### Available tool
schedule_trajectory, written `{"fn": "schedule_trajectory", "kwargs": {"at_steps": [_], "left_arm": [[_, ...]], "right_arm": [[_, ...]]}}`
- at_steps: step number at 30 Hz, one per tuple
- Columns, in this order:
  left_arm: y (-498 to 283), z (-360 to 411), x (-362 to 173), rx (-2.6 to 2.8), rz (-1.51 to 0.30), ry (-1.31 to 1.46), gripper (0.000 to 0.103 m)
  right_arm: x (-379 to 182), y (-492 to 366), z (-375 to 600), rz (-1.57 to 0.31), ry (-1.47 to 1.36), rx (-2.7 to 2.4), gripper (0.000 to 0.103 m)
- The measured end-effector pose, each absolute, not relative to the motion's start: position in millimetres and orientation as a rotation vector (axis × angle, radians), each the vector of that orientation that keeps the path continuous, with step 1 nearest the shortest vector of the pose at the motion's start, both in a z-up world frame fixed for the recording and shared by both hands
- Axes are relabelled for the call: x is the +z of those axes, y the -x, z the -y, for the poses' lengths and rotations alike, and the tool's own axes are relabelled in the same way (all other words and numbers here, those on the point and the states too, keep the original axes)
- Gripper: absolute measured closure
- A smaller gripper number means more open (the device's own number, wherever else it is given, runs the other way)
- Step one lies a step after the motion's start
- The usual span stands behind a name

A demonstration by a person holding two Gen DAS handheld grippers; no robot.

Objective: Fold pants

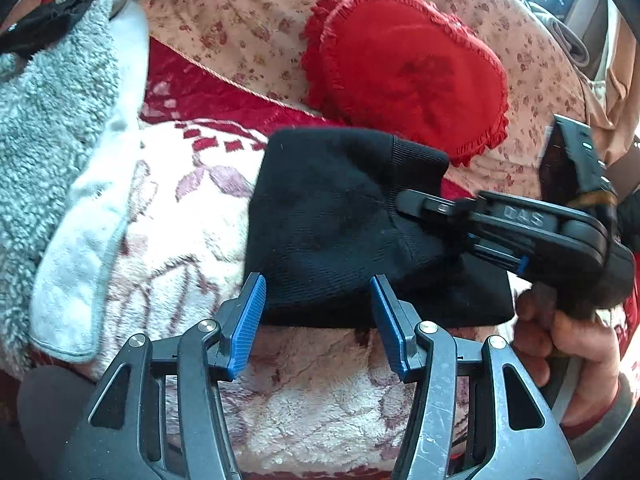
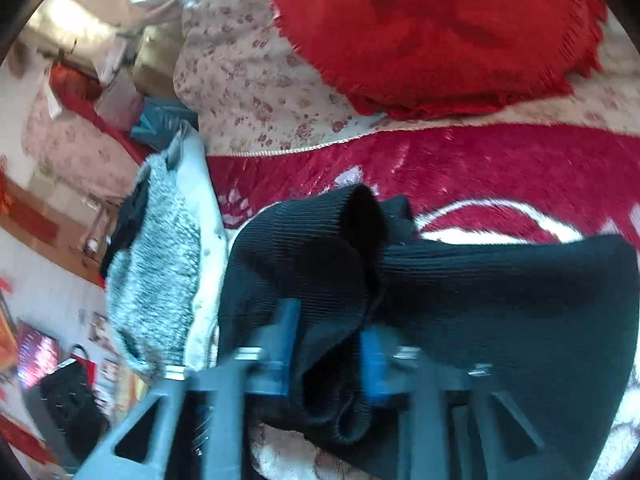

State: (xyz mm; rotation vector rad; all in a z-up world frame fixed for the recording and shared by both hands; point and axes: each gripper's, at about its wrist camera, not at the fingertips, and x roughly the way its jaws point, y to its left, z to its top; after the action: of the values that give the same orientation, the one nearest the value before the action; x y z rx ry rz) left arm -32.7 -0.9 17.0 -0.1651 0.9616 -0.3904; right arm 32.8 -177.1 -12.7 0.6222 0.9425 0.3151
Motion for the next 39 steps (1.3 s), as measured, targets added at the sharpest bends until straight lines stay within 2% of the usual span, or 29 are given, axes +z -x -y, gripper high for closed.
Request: {"fn": "schedule_trajectory", "kwargs": {"at_steps": [4, 7, 10, 14, 17, 20, 29, 34, 37, 39], "left_arm": [[33.8, -3.4, 38.6, -0.391, -0.909, 0.184, 0.05], [34.5, 4.5, 44.2, -0.41, -0.893, 0.177, 0.044], [32.4, 23.9, 33.6, -0.428, -0.93, 0.164, 0.042], [28.8, 56.5, 7.7, -0.436, -1.025, 0.084, 0.042], [29.7, 62.3, 6.2, -0.431, -1.031, 0.07, 0.042], [26.8, 60.2, 16.8, -0.404, -1.008, 0.068, 0.042], [-12.0, 77.0, 31.0, -0.337, -0.971, 0.042, 0.042], [-32.2, 95.7, 14.9, -0.335, -1.008, 0.005, 0.042], [-40.0, 102.5, 4.4, -0.341, -1.021, 0.007, 0.035], [-43.8, 106.2, 0.9, -0.342, -1.014, 0.01, 0.034]], "right_arm": [[27.0, -8.7, 186.8, -0.832, -0.561, 0.367, 0.093], [50.0, 18.2, 212.5, -0.782, -0.517, 0.335, 0.093], [47.7, 42.7, 238.7, -0.803, -0.482, 0.254, 0.093], [9.0, 45.5, 265.6, -0.923, -0.467, 0.103, 0.093], [-8.2, 39.8, 274.9, -0.952, -0.516, 0.077, 0.092], [3.7, 40.8, 275.9, -0.954, -0.475, 0.053, 0.084], [58.4, 46.6, 270.5, -0.83, -0.39, 0.061, 0.084], [38.2, 10.4, 244.2, -0.887, -0.351, 0.112, 0.084], [14.4, -2.3, 240.6, -0.938, -0.311, 0.085, 0.084], [-3.0, -13.0, 245.9, -0.957, -0.324, 0.078, 0.086]]}}
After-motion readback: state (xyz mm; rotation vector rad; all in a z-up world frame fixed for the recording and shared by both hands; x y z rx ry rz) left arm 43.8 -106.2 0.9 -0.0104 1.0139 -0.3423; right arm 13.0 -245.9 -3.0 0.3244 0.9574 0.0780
